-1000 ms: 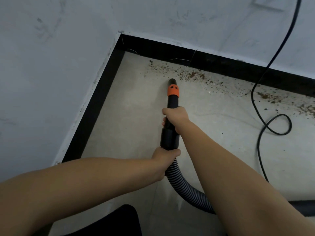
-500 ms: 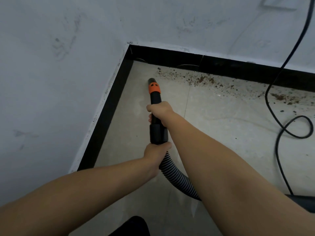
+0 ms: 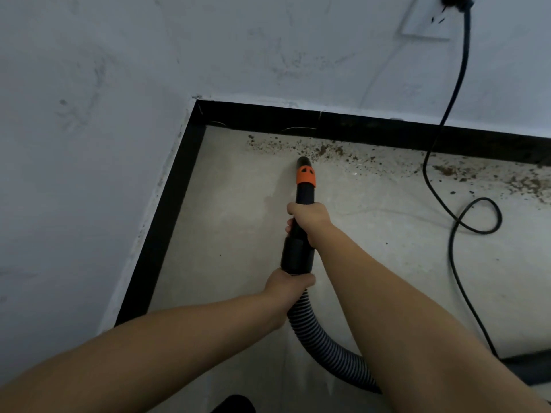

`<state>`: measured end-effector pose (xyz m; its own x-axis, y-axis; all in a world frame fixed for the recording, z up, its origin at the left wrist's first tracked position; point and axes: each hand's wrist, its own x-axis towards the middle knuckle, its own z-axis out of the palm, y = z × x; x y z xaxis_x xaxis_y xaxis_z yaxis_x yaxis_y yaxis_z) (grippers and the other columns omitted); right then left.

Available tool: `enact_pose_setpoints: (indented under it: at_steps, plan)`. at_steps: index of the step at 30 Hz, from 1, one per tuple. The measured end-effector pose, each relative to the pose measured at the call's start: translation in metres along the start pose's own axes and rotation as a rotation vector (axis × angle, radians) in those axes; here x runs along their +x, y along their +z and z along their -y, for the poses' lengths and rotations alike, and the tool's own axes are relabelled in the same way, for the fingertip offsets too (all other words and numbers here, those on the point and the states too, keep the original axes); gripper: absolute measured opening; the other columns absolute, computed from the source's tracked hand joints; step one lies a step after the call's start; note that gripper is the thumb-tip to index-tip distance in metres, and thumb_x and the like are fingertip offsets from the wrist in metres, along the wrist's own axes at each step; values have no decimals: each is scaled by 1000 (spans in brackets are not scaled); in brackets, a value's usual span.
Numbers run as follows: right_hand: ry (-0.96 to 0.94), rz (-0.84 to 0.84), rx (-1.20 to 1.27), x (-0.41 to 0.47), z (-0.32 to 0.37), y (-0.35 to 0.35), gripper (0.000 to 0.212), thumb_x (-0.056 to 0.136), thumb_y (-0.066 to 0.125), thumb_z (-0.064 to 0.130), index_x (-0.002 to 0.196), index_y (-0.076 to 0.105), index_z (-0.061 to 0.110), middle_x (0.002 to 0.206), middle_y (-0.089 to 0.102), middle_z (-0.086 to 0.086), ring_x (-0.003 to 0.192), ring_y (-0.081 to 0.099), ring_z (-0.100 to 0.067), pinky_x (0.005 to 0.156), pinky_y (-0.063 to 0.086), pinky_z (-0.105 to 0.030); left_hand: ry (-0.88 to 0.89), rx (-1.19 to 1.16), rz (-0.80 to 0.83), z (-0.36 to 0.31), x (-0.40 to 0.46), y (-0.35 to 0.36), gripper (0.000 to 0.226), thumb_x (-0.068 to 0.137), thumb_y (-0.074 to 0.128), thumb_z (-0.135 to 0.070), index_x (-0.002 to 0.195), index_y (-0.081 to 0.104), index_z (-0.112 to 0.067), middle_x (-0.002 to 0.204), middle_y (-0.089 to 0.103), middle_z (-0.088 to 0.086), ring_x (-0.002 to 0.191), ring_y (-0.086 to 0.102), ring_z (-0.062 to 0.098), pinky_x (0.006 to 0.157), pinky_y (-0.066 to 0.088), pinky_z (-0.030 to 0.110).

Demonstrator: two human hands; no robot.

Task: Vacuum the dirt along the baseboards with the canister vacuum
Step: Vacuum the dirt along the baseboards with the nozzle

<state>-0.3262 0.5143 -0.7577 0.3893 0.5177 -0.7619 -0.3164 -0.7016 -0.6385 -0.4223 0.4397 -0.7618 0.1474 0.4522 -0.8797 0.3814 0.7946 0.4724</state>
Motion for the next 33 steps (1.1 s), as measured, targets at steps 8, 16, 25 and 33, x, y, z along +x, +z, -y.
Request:
enact_pose_setpoints:
  at_steps: [8,16,25,33]
  plan:
    - [-2,47,-31,1,9,11,13,87,56,4,83,44,7,63,50,-11,45,48,-20,40,43,-22,-2,-48,-27,-5,6,-6,35,84,62,-9,118,57,-1,78,53,5,86,54,26,74,45,32]
    - [-33,176,-120,1,12,54,15,85,55,3,97,47,2,63,52,-10,46,50,-20,45,46,-25,-10,-145,-99,-2,13,-35,38,82,68,-15,117,59,-4,102,64,14,90,60,27,77,52,33]
    - [-68,213,-200,8,25,70,11,85,57,6,84,46,7,65,54,-10,49,53,-20,52,50,-29,-18,-189,-134,-16,18,-39,35,82,68,-17,114,60,-6,112,65,16,93,63,26,77,54,33]
    - [-48,87,-108,9,13,33,15,86,56,6,97,47,2,62,52,-10,45,51,-20,46,46,-26,-12,-73,-62,-9,16,-18,30,83,65,-11,112,60,-4,87,59,7,86,57,24,77,50,31]
